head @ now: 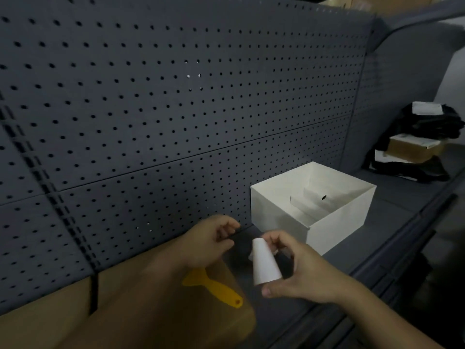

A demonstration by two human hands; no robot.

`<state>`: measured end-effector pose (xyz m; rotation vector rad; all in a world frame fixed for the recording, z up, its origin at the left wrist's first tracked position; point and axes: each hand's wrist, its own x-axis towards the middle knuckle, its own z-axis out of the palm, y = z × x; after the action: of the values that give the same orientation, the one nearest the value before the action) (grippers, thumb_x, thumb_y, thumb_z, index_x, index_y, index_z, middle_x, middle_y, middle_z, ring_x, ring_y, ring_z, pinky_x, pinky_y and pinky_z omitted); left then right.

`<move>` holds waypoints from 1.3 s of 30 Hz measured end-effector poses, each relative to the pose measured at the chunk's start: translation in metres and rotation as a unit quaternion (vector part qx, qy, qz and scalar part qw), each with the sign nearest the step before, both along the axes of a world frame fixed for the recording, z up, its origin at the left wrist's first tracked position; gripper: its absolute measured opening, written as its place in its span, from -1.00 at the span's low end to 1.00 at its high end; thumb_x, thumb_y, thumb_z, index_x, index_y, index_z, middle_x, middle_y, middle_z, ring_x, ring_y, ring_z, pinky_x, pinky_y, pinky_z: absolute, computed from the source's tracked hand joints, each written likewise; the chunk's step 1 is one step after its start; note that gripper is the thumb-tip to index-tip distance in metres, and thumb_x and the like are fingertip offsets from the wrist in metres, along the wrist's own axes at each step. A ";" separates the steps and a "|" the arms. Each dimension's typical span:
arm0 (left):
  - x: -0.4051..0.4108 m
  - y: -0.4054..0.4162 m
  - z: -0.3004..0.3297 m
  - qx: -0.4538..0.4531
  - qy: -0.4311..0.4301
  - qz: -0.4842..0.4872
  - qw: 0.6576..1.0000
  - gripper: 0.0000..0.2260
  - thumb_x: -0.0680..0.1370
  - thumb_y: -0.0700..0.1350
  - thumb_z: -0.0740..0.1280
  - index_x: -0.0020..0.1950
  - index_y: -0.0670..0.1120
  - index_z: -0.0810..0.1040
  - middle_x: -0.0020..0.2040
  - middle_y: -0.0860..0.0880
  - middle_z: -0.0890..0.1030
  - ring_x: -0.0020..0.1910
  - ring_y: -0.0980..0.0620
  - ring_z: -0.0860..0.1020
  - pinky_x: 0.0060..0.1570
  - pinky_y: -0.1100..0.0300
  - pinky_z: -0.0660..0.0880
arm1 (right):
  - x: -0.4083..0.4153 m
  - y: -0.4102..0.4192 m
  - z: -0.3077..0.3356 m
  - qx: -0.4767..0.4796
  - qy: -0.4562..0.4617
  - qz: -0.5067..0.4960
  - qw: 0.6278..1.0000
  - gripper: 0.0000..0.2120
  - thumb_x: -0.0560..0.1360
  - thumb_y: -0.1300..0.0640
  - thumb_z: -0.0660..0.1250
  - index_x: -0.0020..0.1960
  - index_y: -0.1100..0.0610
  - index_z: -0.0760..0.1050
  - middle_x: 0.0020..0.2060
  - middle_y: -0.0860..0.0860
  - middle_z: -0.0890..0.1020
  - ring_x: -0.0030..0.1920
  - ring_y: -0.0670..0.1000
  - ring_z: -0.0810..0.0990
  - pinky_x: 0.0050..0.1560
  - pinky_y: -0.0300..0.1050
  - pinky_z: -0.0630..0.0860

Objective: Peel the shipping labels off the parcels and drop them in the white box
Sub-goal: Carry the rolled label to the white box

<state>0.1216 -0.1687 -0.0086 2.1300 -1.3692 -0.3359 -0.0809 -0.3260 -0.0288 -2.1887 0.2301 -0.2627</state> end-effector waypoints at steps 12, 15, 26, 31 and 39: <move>0.013 -0.093 -0.037 0.263 -0.059 -0.093 0.958 -0.29 0.44 -0.10 0.51 0.50 0.01 0.25 0.43 -0.05 0.34 0.41 -0.08 0.36 0.41 -0.04 0.37 | -0.017 -0.034 -0.049 0.083 0.011 -0.061 0.995 -0.29 0.17 -0.12 0.68 0.22 -0.18 0.41 0.09 -0.10 0.52 0.11 -0.11 0.54 0.15 -0.20 0.49; 0.022 -0.105 -0.044 0.265 -0.063 -0.111 0.956 -0.24 0.37 -0.09 0.55 0.48 0.02 0.26 0.41 -0.05 0.36 0.38 -0.09 0.39 0.35 -0.10 0.42 | -0.019 -0.031 -0.055 0.104 0.020 -0.079 0.991 -0.29 0.18 -0.11 0.69 0.23 -0.17 0.43 0.09 -0.11 0.54 0.10 -0.12 0.57 0.19 -0.11 0.52; 0.032 -0.119 -0.057 0.281 -0.063 -0.139 0.948 -0.27 0.32 -0.02 0.56 0.40 0.14 0.30 0.38 0.07 0.41 0.29 -0.02 0.46 0.28 -0.08 0.48 | -0.021 -0.027 -0.065 0.084 0.041 -0.143 0.985 -0.20 0.12 -0.25 0.65 0.28 -0.30 0.39 0.18 -0.24 0.53 0.20 -0.26 0.54 0.36 -0.13 0.44; 0.032 -0.109 -0.047 0.267 -0.041 -0.130 0.954 -0.38 0.28 0.11 0.56 0.25 0.18 0.35 0.28 0.07 0.48 0.20 -0.02 0.51 0.19 -0.11 0.54 | -0.021 -0.022 -0.059 0.064 0.033 -0.144 0.987 -0.26 0.14 -0.27 0.63 0.24 -0.36 0.39 0.16 -0.25 0.52 0.22 -0.24 0.51 0.41 -0.09 0.39; 0.026 -0.083 0.034 0.139 0.010 -0.127 0.982 -0.36 0.34 0.14 0.53 0.34 0.29 0.34 0.24 0.25 0.46 0.25 0.25 0.44 0.27 0.09 0.48 | -0.031 -0.033 0.023 0.001 -0.033 -0.105 0.994 -0.27 0.18 -0.12 0.66 0.26 -0.22 0.42 0.10 -0.36 0.44 0.11 -0.29 0.48 0.01 -0.48 0.36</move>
<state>0.1473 -0.2512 0.0257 2.1621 -1.6677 -0.6853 -0.1116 -0.3590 -0.0053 -2.1514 0.4251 -0.4507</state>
